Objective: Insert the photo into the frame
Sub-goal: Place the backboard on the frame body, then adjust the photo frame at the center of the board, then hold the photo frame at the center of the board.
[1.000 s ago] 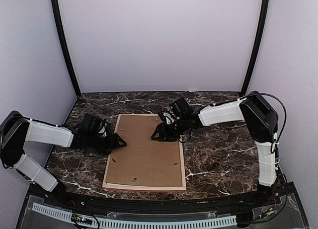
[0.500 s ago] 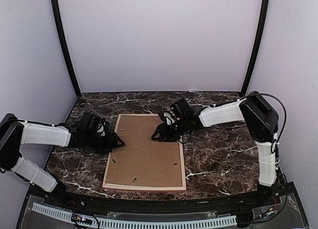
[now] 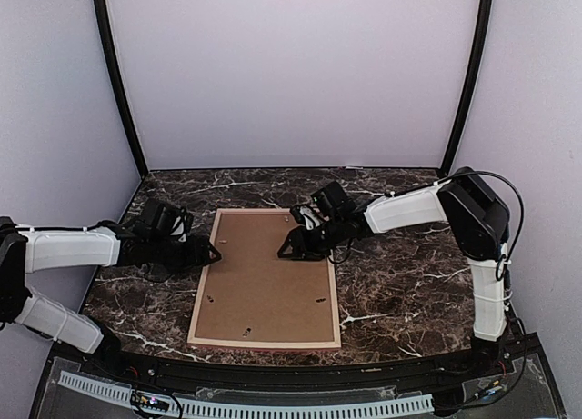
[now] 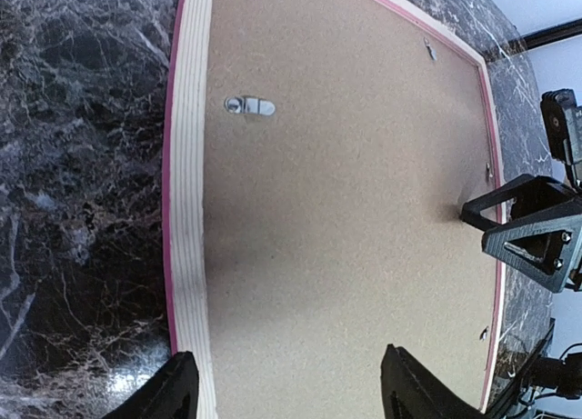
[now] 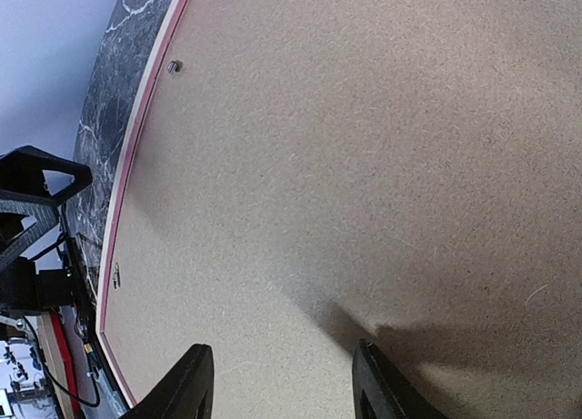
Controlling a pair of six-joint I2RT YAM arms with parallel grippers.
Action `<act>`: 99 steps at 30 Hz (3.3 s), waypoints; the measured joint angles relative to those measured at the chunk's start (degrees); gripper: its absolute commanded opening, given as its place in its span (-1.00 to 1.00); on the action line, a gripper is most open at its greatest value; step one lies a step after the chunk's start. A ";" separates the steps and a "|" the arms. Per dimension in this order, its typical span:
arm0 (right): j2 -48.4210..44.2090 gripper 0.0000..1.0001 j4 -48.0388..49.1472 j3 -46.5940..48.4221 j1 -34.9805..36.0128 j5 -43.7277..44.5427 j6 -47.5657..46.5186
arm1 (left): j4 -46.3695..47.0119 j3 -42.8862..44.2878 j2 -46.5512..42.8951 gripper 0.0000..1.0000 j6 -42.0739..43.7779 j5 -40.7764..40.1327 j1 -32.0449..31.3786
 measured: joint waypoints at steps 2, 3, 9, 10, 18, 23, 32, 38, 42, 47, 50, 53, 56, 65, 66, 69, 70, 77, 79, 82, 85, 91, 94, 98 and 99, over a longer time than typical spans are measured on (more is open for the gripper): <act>-0.02 0.07 -0.15 0.00 -0.04 -0.02 -0.37 | -0.44 0.57 -0.46 0.42 0.94 -1.03 0.00; -0.04 0.07 -0.26 0.02 -0.04 -0.04 -0.50 | -0.70 0.87 -0.55 0.42 1.46 -1.66 0.00; -1.14 0.12 -3.26 0.33 -0.11 0.50 -1.75 | -3.04 3.34 0.04 0.42 5.18 -4.33 0.00; -1.64 0.13 -4.39 0.33 -0.17 0.98 -1.95 | -3.30 3.93 0.50 0.43 5.79 -4.57 0.00; -7.37 0.23 -12.48 0.59 -0.81 8.98 -4.07 | -5.95 9.66 7.45 0.68 11.54 -5.75 0.13; -9.94 0.33 -16.94 0.90 -1.73 16.52 -5.31 | -7.23 11.21 10.91 0.70 14.08 -6.12 1.09; -10.97 0.28 -20.57 -1.38 -3.56 24.52 -5.86 | -8.48 12.66 14.93 0.46 15.87 -6.03 2.97; -9.97 0.17 -20.50 -1.60 -3.54 24.85 -5.84 | -8.00 12.66 16.22 0.16 15.67 -2.91 2.97; -8.94 0.14 -20.09 -2.01 -3.54 24.04 -5.55 | -6.82 12.37 16.65 0.01 15.10 -0.85 2.97; -8.90 0.10 -19.34 -3.04 -3.54 23.15 -5.11 | -4.87 10.93 16.65 -0.13 14.36 1.14 2.93; -8.92 0.08 -18.73 -4.00 -3.54 22.75 -4.74 | -4.17 10.16 16.65 -0.20 13.86 2.32 2.29; -8.92 0.06 -18.53 -5.38 -3.54 22.73 -4.52 | -3.80 9.79 16.65 -0.26 13.57 3.30 1.46; -9.25 0.06 -18.32 -6.45 -3.58 23.19 -4.33 | -3.76 9.64 16.65 -0.35 13.00 3.67 0.46; -10.10 0.19 -18.23 -7.41 -4.94 24.35 -3.80 | -3.56 9.57 16.90 -0.58 11.96 3.54 -1.16; -10.10 0.20 -18.29 -7.30 -5.11 24.46 -3.76 | -3.45 9.57 16.94 -0.59 11.91 3.52 -1.18; -10.08 0.20 -18.73 -6.36 -5.75 24.90 -3.54 | -3.21 9.75 17.14 -0.63 11.61 3.50 -1.29; -10.03 0.20 -18.75 -5.68 -6.12 25.18 -3.37 | -3.17 9.92 17.27 -0.64 11.47 3.41 -1.33; -8.09 0.16 -18.45 -2.08 -8.07 25.68 -2.91 | -2.97 10.60 17.90 -0.66 11.50 3.04 -1.55; -7.06 0.15 -18.53 -1.70 -8.33 25.66 -2.91 | -2.97 10.67 17.94 -0.66 11.50 2.82 -1.55; -5.92 0.13 -18.88 -1.68 -8.44 25.57 -3.02 | -2.99 10.75 17.97 -0.66 11.50 2.56 -1.55; -5.90 0.12 -18.82 -1.68 -8.44 25.27 -3.28 | -3.10 11.10 18.18 -0.66 11.52 2.32 -1.55; -5.90 0.09 -18.99 -1.68 -8.44 24.87 -4.94 | -3.32 11.54 18.53 -0.66 11.54 2.23 -1.57; -5.92 0.05 -18.91 -1.88 -8.66 24.37 -6.27 | -3.45 11.67 18.60 -0.66 11.52 2.23 -1.57; -6.34 -0.02 -18.51 -2.67 -9.14 23.28 -8.28 | -3.78 11.89 18.69 -0.66 11.52 2.21 -1.57; -6.47 -0.05 -18.45 -2.86 -9.33 22.86 -8.76 | -3.78 11.96 18.71 -0.66 11.52 2.19 -1.57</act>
